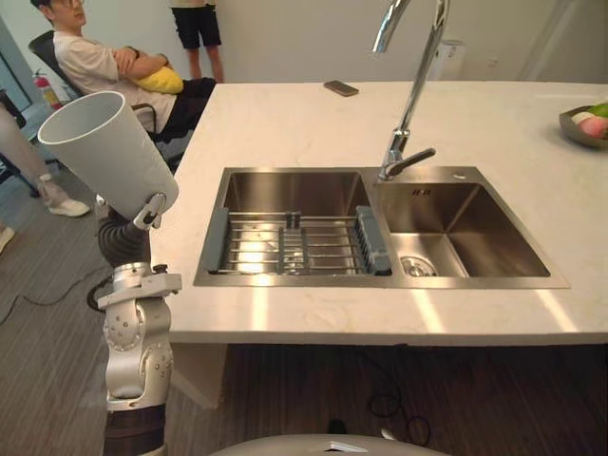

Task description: Walk over to the sink, pick up the cup, carry it to the dishwasher, place the cup inside the dishwasher, then close the dishwasher door

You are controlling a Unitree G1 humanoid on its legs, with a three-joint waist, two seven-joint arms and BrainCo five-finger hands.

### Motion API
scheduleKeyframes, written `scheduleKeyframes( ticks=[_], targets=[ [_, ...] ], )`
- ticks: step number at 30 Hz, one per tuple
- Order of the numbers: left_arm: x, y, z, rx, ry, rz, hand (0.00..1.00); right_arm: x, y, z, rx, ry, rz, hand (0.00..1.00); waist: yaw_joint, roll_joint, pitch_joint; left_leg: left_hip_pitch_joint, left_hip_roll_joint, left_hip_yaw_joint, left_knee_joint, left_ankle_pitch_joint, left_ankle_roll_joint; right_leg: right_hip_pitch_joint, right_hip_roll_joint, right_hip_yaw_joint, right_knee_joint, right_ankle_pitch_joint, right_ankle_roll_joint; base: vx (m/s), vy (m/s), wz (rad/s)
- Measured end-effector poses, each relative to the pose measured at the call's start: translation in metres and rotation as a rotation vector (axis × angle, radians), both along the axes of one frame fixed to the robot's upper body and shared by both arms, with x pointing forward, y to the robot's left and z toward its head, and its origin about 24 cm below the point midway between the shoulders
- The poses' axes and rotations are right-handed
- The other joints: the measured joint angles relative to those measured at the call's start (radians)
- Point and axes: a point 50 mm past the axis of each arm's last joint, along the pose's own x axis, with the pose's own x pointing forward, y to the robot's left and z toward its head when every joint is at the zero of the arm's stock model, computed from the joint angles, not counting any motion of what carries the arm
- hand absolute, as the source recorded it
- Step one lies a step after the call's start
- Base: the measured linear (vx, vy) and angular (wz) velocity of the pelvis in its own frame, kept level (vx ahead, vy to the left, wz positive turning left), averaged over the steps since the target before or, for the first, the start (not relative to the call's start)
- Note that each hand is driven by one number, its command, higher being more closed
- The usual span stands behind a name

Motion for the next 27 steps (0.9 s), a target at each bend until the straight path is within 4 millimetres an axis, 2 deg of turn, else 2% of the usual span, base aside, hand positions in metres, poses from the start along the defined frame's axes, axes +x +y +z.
scheduleKeyframes(
  ticks=[5,9,11,14,16,17,18,19,20,21,22,23,24,25,26,27],
  targets=[
    [-0.001,0.003,-0.009,-0.005,0.040,0.014,1.00,0.003,0.000,0.001,-0.005,-0.015,0.010,0.00,-0.007,0.001,0.000,0.000,0.003,-0.001,-0.002,-0.001,-0.002,-0.001,0.004,-0.002,0.000,-0.006,-0.008,-0.01,-0.003,-0.02],
    [-0.007,0.007,-0.016,-0.007,0.071,0.038,1.00,0.001,-0.001,0.001,-0.008,-0.012,0.011,0.00,0.006,0.002,0.000,-0.014,0.014,-0.008,0.011,-0.002,0.004,-0.003,0.004,-0.014,0.000,0.000,-0.012,0.03,0.002,0.07],
    [-0.012,0.012,-0.018,-0.006,0.082,0.059,1.00,0.002,-0.001,0.001,-0.014,-0.011,0.025,0.00,0.011,0.003,0.002,-0.056,0.016,-0.040,0.064,-0.012,-0.003,-0.003,0.002,-0.044,0.002,-0.001,-0.012,0.04,-0.007,0.42],
    [-0.023,0.011,-0.013,-0.013,0.059,0.072,1.00,0.004,-0.001,0.001,-0.015,-0.014,0.027,0.00,0.035,0.010,0.016,-0.112,0.002,-0.111,0.072,0.019,-0.003,-0.007,-0.014,-0.127,0.008,-0.002,-0.011,-0.02,-0.012,0.84],
    [-0.034,0.011,-0.011,-0.033,0.030,0.094,1.00,0.009,-0.007,0.002,-0.037,-0.026,0.019,0.00,0.053,0.035,0.029,-0.168,-0.006,-0.137,0.065,0.053,0.006,-0.019,-0.023,-0.201,0.009,-0.018,-0.033,-0.11,-0.016,1.04],
    [-0.039,0.012,-0.009,-0.040,0.017,0.105,1.00,0.017,-0.012,0.004,-0.052,-0.039,-0.002,0.00,0.065,0.042,0.027,-0.179,-0.011,-0.123,0.006,0.071,0.035,-0.042,-0.039,-0.248,0.026,-0.023,-0.060,-0.12,0.025,0.97],
    [-0.040,0.013,-0.008,-0.040,0.013,0.108,1.00,0.015,-0.013,0.003,-0.052,-0.029,-0.024,0.00,0.070,0.041,0.028,-0.164,-0.007,-0.066,-0.045,0.076,0.061,-0.043,-0.056,-0.279,0.024,-0.019,-0.062,-0.02,0.047,1.53],
    [-0.039,0.012,-0.006,-0.045,-0.006,0.106,1.00,0.016,-0.011,0.002,-0.045,-0.026,-0.049,0.00,0.055,0.019,0.032,-0.190,0.006,0.096,0.029,0.031,0.127,-0.042,-0.116,-0.366,0.018,-0.012,-0.062,0.10,0.052,1.67],
    [-0.038,0.010,-0.004,-0.048,-0.022,0.099,1.00,0.019,-0.014,0.002,-0.065,-0.027,-0.062,0.00,0.055,0.011,0.046,-0.226,0.028,0.192,0.202,0.010,0.169,-0.045,-0.156,-0.413,0.050,-0.019,-0.063,0.09,0.007,2.02],
    [-0.039,0.009,-0.003,-0.045,-0.029,0.095,1.00,0.018,-0.025,0.005,-0.094,-0.026,-0.077,0.00,0.056,0.031,0.042,-0.231,0.079,0.278,0.379,0.027,0.184,-0.046,-0.182,-0.477,0.099,-0.033,-0.063,0.01,-0.048,1.44],
    [-0.040,0.010,-0.001,-0.039,-0.040,0.094,1.00,0.016,-0.030,0.007,-0.109,-0.027,-0.078,0.00,0.057,0.059,0.036,-0.233,0.105,0.298,0.413,0.058,0.156,-0.053,-0.184,-0.512,0.146,-0.060,-0.064,-0.18,-0.066,1.61],
    [-0.039,0.011,0.006,-0.020,-0.071,0.091,1.00,0.022,-0.036,0.010,-0.125,-0.049,-0.074,0.00,0.049,0.072,0.031,-0.264,0.083,0.304,0.357,0.072,0.127,-0.085,-0.184,-0.516,0.218,-0.122,-0.046,0.07,-0.025,1.88],
    [-0.039,0.014,0.010,-0.014,-0.089,0.089,1.00,0.018,-0.028,0.007,-0.101,-0.036,-0.084,0.00,0.031,0.039,0.019,-0.209,0.010,0.238,0.212,0.092,0.106,-0.092,-0.214,-0.540,0.190,-0.136,-0.050,0.28,0.052,1.79],
    [-0.039,0.015,0.011,-0.024,-0.096,0.091,1.00,0.014,-0.028,0.005,-0.102,-0.020,-0.095,0.00,0.038,0.041,0.017,-0.191,0.019,0.255,0.252,0.051,0.110,-0.090,-0.222,-0.572,0.188,-0.123,-0.064,0.55,0.073,1.45],
    [-0.039,0.015,0.010,-0.036,-0.100,0.091,1.00,0.015,-0.033,0.007,-0.122,-0.011,-0.101,0.00,0.050,0.057,0.015,-0.133,0.046,0.310,0.250,0.013,0.082,-0.074,-0.214,-0.613,0.186,-0.093,-0.053,0.36,0.112,1.18],
    [-0.037,0.014,0.009,-0.047,-0.106,0.077,1.00,0.019,-0.037,0.009,-0.133,-0.026,-0.102,0.00,0.043,0.079,0.012,-0.102,0.043,0.334,0.166,0.018,0.051,-0.071,-0.211,-0.661,0.189,-0.085,-0.052,0.12,0.150,1.17]
  ],
)
